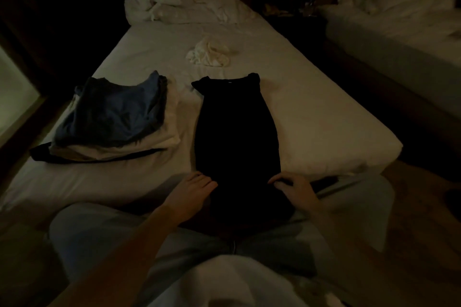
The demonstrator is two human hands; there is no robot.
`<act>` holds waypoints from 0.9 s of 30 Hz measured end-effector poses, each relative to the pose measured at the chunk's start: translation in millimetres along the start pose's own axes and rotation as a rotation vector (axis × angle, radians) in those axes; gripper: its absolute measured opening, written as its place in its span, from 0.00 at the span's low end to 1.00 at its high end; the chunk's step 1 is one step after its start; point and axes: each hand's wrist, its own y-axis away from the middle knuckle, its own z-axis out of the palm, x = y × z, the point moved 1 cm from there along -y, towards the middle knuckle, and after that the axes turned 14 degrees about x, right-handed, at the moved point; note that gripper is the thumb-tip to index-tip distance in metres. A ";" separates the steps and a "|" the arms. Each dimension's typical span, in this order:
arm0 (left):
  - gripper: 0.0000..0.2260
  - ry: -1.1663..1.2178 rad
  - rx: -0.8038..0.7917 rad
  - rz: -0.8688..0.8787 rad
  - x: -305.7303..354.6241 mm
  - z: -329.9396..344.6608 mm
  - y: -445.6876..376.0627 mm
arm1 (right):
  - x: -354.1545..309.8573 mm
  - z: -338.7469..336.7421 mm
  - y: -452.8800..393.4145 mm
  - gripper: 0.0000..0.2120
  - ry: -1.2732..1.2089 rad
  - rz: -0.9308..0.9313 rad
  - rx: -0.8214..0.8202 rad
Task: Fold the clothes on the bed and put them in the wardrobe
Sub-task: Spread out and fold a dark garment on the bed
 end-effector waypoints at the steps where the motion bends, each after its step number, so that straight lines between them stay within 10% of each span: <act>1: 0.34 0.040 0.006 -0.061 -2.1 -1.7 0.8 | -2.0 -4.7 -1.6 0.17 -0.037 0.048 0.021; 10: 0.18 0.781 0.342 -0.958 -18.2 -31.0 -46.8 | -35.0 -31.1 -17.9 0.20 0.049 -0.140 0.098; 15: 0.23 1.178 0.230 -1.053 -48.5 -55.2 -70.6 | -68.2 -41.1 -56.6 0.25 -0.079 -0.166 0.267; 19: 0.30 0.734 0.013 -0.767 -99.7 -55.2 -93.5 | -98.1 -45.4 -106.0 0.11 -0.177 -0.061 0.265; 22: 0.17 0.781 0.141 -0.743 -129.8 -54.5 -126.2 | -113.4 -41.1 -147.9 0.06 -0.222 0.025 0.278; 27: 0.13 1.363 0.435 -1.200 -164.8 -33.3 -180.9 | -127.7 -29.2 -227.7 0.11 -0.436 0.177 0.291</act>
